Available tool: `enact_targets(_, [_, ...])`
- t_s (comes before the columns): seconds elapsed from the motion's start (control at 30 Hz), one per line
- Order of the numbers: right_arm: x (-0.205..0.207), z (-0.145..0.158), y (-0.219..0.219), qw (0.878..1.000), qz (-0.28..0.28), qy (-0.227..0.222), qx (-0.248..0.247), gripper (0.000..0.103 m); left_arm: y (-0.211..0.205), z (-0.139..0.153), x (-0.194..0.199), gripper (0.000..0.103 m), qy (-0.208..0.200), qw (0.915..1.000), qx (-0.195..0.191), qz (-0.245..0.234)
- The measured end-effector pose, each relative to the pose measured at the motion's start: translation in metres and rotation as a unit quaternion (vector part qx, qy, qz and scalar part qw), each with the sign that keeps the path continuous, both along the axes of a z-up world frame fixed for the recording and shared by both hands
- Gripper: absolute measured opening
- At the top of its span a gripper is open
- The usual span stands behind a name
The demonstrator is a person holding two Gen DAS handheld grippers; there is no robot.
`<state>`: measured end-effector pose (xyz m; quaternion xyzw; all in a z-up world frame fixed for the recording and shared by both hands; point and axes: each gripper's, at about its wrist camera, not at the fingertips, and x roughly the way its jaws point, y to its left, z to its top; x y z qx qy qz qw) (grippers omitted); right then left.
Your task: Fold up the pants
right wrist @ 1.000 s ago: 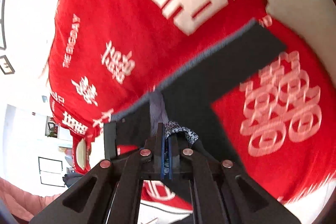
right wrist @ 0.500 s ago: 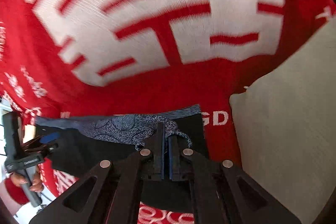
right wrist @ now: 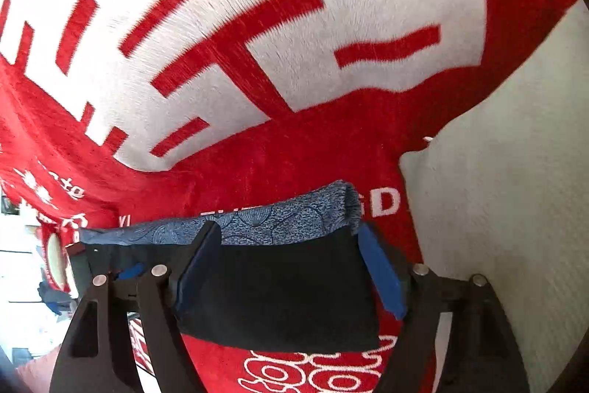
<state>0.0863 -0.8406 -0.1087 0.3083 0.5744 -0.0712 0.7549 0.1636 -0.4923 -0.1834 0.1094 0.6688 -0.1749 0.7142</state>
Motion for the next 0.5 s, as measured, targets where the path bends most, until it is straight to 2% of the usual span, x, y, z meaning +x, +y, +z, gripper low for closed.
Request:
enact_targets(0.07, [-0.003, 0.011, 0.013, 0.999, 0.015, -0.002, -0.047, 0.064, -0.004, 0.008, 0.006, 0.085, -0.008, 0.9999, -0.010, 0.004])
enact_targets(0.13, [-0.006, 0.012, 0.033, 0.997, 0.045, 0.000, -0.064, 0.023, -0.004, 0.016, 0.012, 0.085, -0.019, 0.9994, -0.028, 0.007])
enact_targets(0.2, [-0.004, -0.005, 0.047, 0.995, 0.066, 0.024, -0.068, 0.015, -0.015, 0.017, 0.020, 0.085, -0.024, 0.9991, -0.034, 0.005])
enact_targets(0.3, [0.001, -0.046, 0.043, 0.993, 0.070, 0.065, -0.076, 0.015, -0.026, 0.000, 0.032, 0.085, -0.025, 0.9996, -0.008, 0.007])
enact_targets(0.33, [0.003, -0.060, 0.043, 0.991, 0.072, 0.077, -0.086, 0.011, -0.027, -0.005, 0.037, 0.085, -0.029, 0.9995, -0.005, 0.008])
enact_targets(0.43, [0.012, -0.074, 0.032, 0.990, 0.075, 0.059, -0.101, 0.002, -0.030, -0.012, 0.054, 0.088, -0.039, 0.9988, -0.015, 0.024])
enact_targets(0.5, [0.022, -0.074, 0.029, 0.989, 0.075, 0.057, -0.112, 0.002, -0.029, -0.012, 0.065, 0.088, -0.041, 0.9984, -0.016, 0.035])
